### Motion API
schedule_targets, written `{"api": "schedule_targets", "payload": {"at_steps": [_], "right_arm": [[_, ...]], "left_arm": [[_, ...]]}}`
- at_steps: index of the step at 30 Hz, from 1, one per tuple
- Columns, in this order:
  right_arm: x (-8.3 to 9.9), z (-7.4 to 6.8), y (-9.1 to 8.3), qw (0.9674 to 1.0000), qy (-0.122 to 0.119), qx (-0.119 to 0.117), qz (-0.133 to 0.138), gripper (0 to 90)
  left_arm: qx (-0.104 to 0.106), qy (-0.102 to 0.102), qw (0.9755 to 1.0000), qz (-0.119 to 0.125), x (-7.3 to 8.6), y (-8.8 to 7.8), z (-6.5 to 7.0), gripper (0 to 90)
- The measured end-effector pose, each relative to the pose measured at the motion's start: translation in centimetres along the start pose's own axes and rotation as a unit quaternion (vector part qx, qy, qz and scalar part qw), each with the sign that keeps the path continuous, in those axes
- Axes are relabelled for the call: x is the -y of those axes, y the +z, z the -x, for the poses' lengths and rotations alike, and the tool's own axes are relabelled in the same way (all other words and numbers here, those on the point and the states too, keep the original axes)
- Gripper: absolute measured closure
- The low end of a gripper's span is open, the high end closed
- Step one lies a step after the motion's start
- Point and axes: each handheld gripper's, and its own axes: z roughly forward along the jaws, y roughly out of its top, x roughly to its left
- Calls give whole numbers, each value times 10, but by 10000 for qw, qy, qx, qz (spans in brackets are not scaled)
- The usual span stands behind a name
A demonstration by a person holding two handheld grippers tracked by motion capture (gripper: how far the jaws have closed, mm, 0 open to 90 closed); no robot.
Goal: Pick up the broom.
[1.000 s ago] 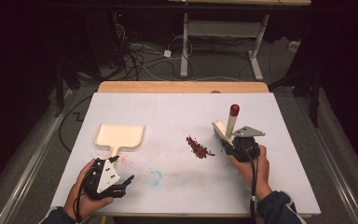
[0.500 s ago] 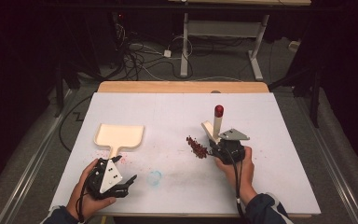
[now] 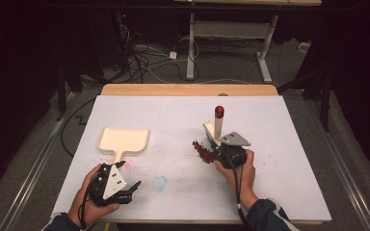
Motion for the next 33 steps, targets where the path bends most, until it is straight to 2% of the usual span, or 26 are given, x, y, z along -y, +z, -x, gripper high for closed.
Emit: {"api": "schedule_targets", "payload": {"at_steps": [3, 4, 5, 6, 7, 8, 9, 12, 13, 15, 17, 20, 21, 22, 23, 24, 28, 29, 30, 33], "right_arm": [[-9, 19, 1, 9995, -141, -163, 241, 677], [-13, 27, 3, 9983, -218, -382, 374, 677], [-18, 33, 7, 9974, -225, -489, 487, 678], [-23, 40, 11, 9958, -216, -676, 574, 677], [-27, 46, 16, 9924, -231, -987, 695, 677], [-31, 50, 21, 9897, -352, -1131, 802, 678], [-35, 51, 26, 9884, -575, -1120, 849, 677], [-44, 51, 47, 9812, -1108, -1365, 791, 678], [-47, 50, 54, 9798, -1204, -1424, 727, 678], [-48, 48, 66, 9745, -1318, -1693, 653, 678], [-49, 43, 76, 9701, -1504, -1817, 565, 678], [-46, 35, 87, 9596, -1971, -1955, 457, 677], [-44, 33, 91, 9548, -2140, -2022, 405, 678], [-43, 34, 92, 9499, -2196, -2178, 445, 678], [-42, 34, 92, 9485, -2166, -2267, 443, 678], [-42, 35, 91, 9456, -2199, -2361, 425, 677], [-36, 39, 85, 9268, -2440, -2835, 322, 675], [-34, 39, 82, 9215, -2566, -2900, 304, 673], [-32, 39, 79, 9174, -2669, -2937, 297, 672], [-26, 40, 70, 9089, -2844, -3033, 316, 671]], "left_arm": [[-28, -62, 10000, -21, 0, 1, -2, 200], [-27, -70, 10000, -25, 0, 1, -3, 200], [-26, -69, 10000, -36, 0, 2, -3, 200], [-23, -50, 10000, -51, 0, 3, -3, 200], [-6, -20, 10000, -62, 0, 3, -3, 200], [12, 0, 10000, -68, 0, 4, -3, 200], [17, 13, 10000, -93, 0, 5, -4, 200], [36, -59, 9999, -138, 1, 8, -6, 200], [29, -66, 9998, -160, 1, 8, -6, 200], [25, -71, 9998, -195, 2, 7, -6, 200], [-1, -86, 9997, -215, 3, 7, -5, 201], [-33, -151, 9996, -247, 5, 6, -5, 203], [-44, -158, 9995, -257, 5, 5, -4, 204], [-58, -158, 9995, -260, 5, 5, -4, 204], [-67, -148, 9995, -279, 5, 4, -3, 204], [-67, -138, 9994, -295, 6, 4, -3, 204], [-65, -147, 9994, -321, 6, 4, -2, 205], [-52, -155, 9993, -328, 6, 4, -2, 205], [-41, -155, 9993, -338, 7, 4, -2, 205], [-18, -158, 9993, -350, 6, 5, -3, 205]]}}
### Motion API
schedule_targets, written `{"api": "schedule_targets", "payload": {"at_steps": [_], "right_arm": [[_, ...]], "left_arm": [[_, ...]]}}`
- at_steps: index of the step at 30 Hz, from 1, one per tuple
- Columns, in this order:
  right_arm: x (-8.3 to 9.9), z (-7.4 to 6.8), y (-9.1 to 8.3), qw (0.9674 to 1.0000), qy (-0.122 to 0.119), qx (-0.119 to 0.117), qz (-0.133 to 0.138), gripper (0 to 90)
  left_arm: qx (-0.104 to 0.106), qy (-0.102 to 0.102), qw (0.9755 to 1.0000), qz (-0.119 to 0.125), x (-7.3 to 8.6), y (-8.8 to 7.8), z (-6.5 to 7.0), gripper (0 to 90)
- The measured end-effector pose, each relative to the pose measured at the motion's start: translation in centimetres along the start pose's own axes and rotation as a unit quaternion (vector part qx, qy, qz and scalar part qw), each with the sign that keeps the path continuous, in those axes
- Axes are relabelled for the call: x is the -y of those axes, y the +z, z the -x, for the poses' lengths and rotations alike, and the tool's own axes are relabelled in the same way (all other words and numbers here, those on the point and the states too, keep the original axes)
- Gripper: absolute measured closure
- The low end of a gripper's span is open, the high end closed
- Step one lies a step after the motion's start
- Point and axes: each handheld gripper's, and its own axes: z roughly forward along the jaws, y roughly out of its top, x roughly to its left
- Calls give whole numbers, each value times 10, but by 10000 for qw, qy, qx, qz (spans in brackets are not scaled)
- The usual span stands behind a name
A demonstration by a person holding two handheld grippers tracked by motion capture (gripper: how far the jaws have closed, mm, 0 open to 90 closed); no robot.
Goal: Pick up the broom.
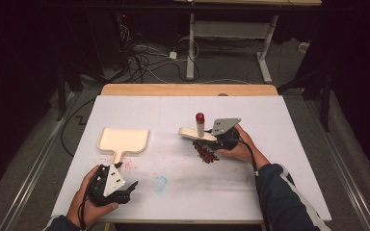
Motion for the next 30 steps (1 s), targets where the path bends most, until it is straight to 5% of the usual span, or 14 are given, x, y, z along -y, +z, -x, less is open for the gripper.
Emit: {"api": "schedule_targets", "payload": {"at_steps": [8, 16, 30], "right_arm": [[9, -9, -20, 9991, -143, -382, 70, 671], [12, -11, -29, 9991, -129, -390, 110, 673], [14, -5, -46, 9989, 213, 326, 263, 677]], "left_arm": [[23, 21, 10000, -22, 0, 0, 0, 205], [22, 36, 10000, -24, 0, -1, 0, 205], [11, 71, 10000, -7, -1, -2, -1, 205]]}}
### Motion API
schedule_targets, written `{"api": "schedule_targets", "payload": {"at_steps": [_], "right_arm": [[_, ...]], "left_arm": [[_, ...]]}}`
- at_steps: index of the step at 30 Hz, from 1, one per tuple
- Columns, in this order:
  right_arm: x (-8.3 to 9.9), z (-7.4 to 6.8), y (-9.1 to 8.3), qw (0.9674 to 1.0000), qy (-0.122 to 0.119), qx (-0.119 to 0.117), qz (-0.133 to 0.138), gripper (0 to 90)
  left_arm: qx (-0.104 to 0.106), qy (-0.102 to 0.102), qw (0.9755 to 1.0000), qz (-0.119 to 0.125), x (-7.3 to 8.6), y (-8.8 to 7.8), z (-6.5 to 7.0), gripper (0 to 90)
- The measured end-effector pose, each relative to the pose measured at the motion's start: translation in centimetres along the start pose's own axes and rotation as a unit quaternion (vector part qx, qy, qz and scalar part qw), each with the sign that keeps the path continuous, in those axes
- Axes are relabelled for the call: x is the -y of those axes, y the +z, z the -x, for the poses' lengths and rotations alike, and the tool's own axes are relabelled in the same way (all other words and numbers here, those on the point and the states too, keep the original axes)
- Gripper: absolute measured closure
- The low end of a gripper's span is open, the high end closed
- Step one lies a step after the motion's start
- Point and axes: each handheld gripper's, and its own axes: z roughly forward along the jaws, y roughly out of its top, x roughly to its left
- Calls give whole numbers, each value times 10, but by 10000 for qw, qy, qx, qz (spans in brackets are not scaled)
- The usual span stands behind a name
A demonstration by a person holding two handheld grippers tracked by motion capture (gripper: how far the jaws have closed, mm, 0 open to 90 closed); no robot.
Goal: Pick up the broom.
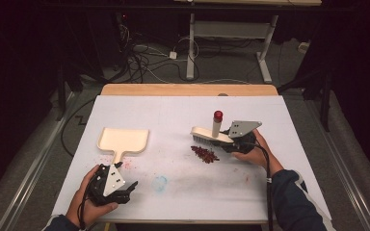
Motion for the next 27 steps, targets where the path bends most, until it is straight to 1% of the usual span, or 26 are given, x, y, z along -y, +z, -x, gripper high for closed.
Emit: {"api": "schedule_targets", "payload": {"at_steps": [2, 3, 4, 6, 7, 8, 10, 11, 14, 19, 24, 27], "right_arm": [[-2, -1, -4, 10000, 53, 70, 22, 677], [-4, -2, -6, 9999, 65, 122, -17, 677], [-5, -3, -8, 9997, 64, 230, -52, 676], [-7, -5, -12, 9993, 163, 319, -56, 677], [-9, -6, -14, 9989, 202, 410, -50, 676], [-10, -6, -17, 9985, 257, 475, -26, 677], [-13, -7, -25, 9980, 350, 529, 6, 676], [-15, -8, -29, 9975, 387, 599, 5, 676], [-21, -11, -42, 9962, 515, 703, -50, 676], [-28, -18, -68, 9938, 764, 801, -79, 676], [-28, -28, -95, 9916, 1025, 778, -96, 676], [-26, -34, -111, 9910, 1096, 753, -166, 676]], "left_arm": [[-8, 11, 10000, 2, 0, 0, 0, 205], [-18, 10, 10000, 8, 0, -1, 0, 205], [-25, 3, 10000, 23, 0, -1, 0, 205], [-37, 12, 10000, 34, -1, -1, 0, 205], [-47, 24, 10000, 33, -1, -2, 1, 205], [-56, 31, 10000, 35, -1, -3, 1, 205], [-72, 25, 10000, 47, 0, -4, 1, 205], [-83, 24, 9999, 52, 0, -4, 1, 205], [-101, 16, 9999, 67, 0, -4, 0, 205], [-106, 68, 9999, 62, -1, -4, -1, 205], [-128, 77, 9999, 76, -2, -5, 0, 205], [-142, 82, 9998, 57, 0, -6, 1, 205]]}}
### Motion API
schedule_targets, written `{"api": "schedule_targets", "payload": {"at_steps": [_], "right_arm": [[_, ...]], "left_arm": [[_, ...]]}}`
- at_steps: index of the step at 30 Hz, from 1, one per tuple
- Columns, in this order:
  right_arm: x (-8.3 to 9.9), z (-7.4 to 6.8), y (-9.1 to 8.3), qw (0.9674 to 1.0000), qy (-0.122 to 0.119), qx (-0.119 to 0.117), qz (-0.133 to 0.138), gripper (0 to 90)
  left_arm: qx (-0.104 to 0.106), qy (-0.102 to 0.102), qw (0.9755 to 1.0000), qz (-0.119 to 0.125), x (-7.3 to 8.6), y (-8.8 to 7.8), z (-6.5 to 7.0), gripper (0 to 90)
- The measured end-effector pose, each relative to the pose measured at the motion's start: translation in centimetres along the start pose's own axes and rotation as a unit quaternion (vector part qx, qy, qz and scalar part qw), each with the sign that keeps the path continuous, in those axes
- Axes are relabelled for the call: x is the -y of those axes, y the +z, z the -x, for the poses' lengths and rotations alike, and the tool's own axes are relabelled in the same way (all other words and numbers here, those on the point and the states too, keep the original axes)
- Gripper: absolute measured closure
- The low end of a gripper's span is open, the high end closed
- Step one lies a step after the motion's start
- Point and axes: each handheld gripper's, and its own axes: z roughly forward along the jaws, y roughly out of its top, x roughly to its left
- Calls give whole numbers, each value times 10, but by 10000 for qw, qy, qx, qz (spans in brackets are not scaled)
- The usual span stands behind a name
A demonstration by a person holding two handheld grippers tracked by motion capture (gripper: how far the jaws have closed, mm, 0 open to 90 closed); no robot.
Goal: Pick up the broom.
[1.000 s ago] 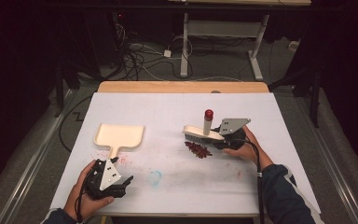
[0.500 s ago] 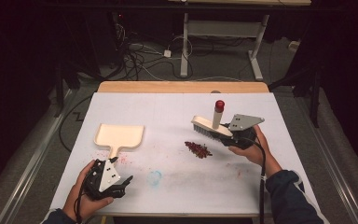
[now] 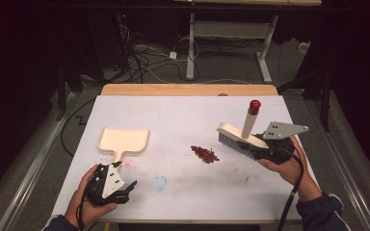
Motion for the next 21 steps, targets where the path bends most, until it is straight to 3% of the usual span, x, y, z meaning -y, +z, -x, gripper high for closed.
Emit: {"api": "schedule_targets", "payload": {"at_steps": [6, 11, 15, 21], "right_arm": [[13, -4, -25, 9994, 222, -194, -179, 676], [28, -5, -36, 9967, 503, -454, -448, 675], [38, -12, -41, 9929, 630, -682, -741, 675], [54, -19, -41, 9824, 924, -1205, -1087, 674]], "left_arm": [[-60, -80, 9999, -50, 3, -1, -2, 205], [-70, -123, 9999, -88, 7, -2, -2, 205], [-72, -113, 9999, -74, 7, -4, -2, 205], [-53, -77, 9999, -81, 6, -2, -1, 205]]}}
